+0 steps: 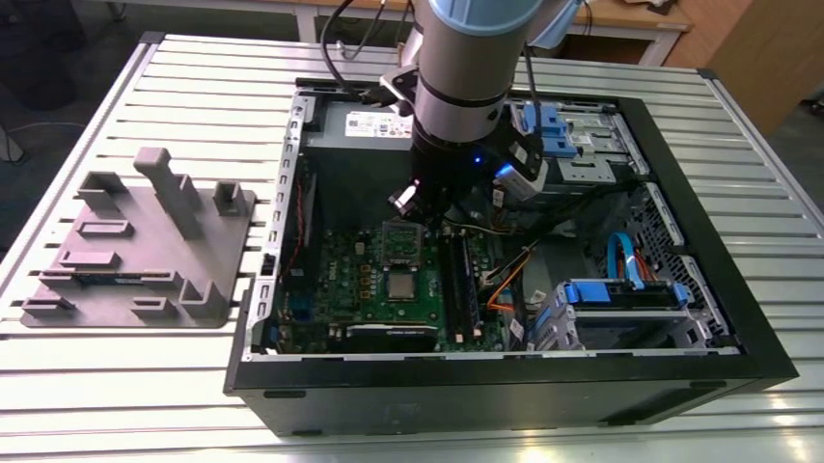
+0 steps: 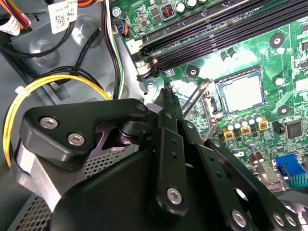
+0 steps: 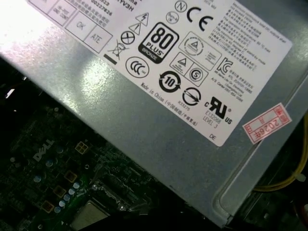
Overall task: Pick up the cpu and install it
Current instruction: 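Close the cpu cover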
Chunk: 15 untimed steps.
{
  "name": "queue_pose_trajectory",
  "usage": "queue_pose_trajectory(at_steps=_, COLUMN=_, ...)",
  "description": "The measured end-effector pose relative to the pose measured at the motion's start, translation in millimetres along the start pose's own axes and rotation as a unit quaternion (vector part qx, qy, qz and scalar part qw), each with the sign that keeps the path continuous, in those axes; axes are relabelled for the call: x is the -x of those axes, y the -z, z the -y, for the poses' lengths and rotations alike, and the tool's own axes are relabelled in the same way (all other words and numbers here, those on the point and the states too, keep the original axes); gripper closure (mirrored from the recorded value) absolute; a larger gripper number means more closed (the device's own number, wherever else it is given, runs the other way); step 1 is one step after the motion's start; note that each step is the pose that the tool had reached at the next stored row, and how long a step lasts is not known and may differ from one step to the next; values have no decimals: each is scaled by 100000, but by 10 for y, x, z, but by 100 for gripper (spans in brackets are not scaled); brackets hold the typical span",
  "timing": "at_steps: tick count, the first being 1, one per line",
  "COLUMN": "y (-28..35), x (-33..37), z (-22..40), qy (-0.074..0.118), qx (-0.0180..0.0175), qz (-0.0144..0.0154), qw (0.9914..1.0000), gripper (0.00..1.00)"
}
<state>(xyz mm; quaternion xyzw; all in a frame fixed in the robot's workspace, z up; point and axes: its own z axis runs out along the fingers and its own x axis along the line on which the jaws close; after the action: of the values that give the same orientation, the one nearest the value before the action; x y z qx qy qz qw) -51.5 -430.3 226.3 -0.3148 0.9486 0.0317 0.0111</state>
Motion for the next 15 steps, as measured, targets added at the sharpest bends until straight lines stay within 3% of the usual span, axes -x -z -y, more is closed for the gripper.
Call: queue_pose_trajectory(at_steps=15, y=31, x=-1, z=-3, qy=546, qx=20, qz=-35, qw=99998, gripper=90)
